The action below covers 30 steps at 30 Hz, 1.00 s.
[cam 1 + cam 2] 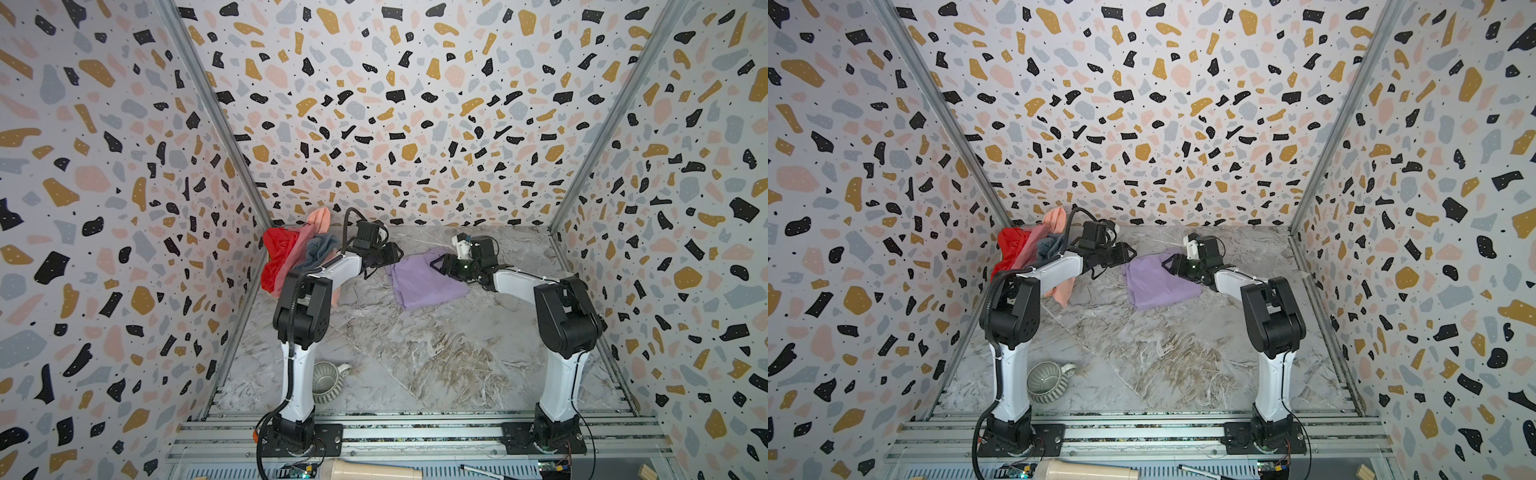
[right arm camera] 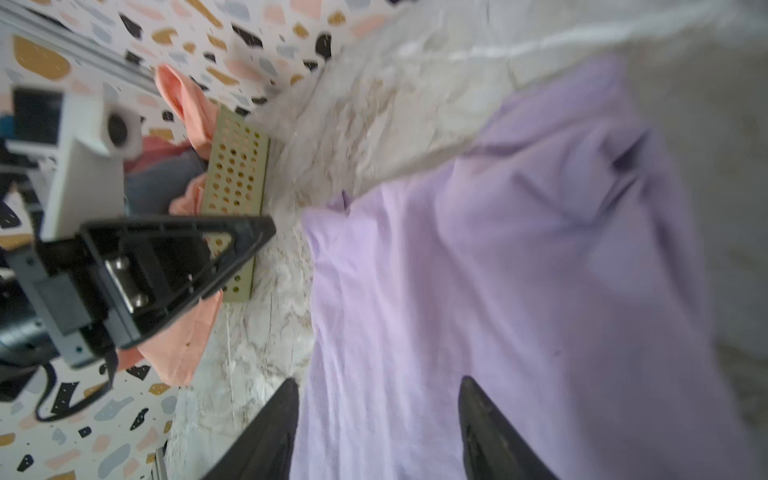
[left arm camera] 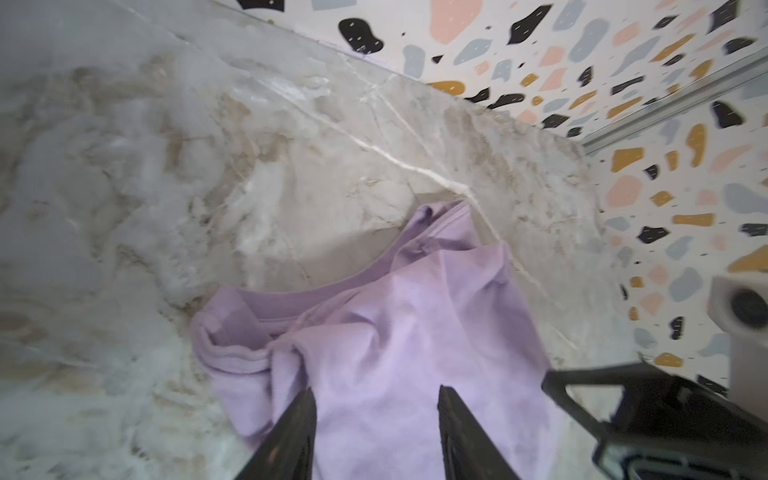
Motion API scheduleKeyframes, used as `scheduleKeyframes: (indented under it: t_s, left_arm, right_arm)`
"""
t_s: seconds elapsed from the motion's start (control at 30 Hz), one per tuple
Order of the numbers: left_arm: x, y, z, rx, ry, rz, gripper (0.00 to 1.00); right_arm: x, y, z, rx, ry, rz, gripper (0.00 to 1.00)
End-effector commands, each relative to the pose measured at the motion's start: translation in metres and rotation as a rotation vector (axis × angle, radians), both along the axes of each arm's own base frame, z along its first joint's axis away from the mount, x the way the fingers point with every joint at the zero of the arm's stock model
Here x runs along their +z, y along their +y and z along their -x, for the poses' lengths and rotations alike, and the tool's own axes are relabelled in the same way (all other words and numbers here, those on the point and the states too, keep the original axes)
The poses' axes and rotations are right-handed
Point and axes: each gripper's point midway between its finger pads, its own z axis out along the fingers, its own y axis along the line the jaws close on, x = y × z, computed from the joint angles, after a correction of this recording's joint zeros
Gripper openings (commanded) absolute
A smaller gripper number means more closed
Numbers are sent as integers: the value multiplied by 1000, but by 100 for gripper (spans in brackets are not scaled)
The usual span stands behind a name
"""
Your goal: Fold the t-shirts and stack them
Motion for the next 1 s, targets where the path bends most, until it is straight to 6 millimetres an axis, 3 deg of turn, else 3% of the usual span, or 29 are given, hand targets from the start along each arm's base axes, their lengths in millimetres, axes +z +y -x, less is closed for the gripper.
scheduleKeyframes:
  t_s: [0.0,0.3,0.53,0.67,0.73,0.83,0.97]
  left_arm:
    - [-24,16,-7,11,10,-112,48]
    - [-64,16,1,10,68,-136,36]
    - [-95,-18,36,-88,131,-152,33]
    - [-89,-52,61,-190,117,-124,33]
    - [-83,-63,70,-222,104,-134,33]
    - [-68,-69,79,-223,85,-114,33]
    - [-38,-68,82,-214,35,-92,34]
  right_arm:
    - [-28,0,15,-8,50,70,61]
    - [-76,-14,48,-11,154,143,61]
    - [-89,-29,110,-9,271,127,60]
    - [-61,-27,144,4,271,35,60]
    - [-41,-29,145,1,219,41,60]
    - [-7,-51,125,-52,84,133,61]
    - [33,-103,90,-188,-109,306,63]
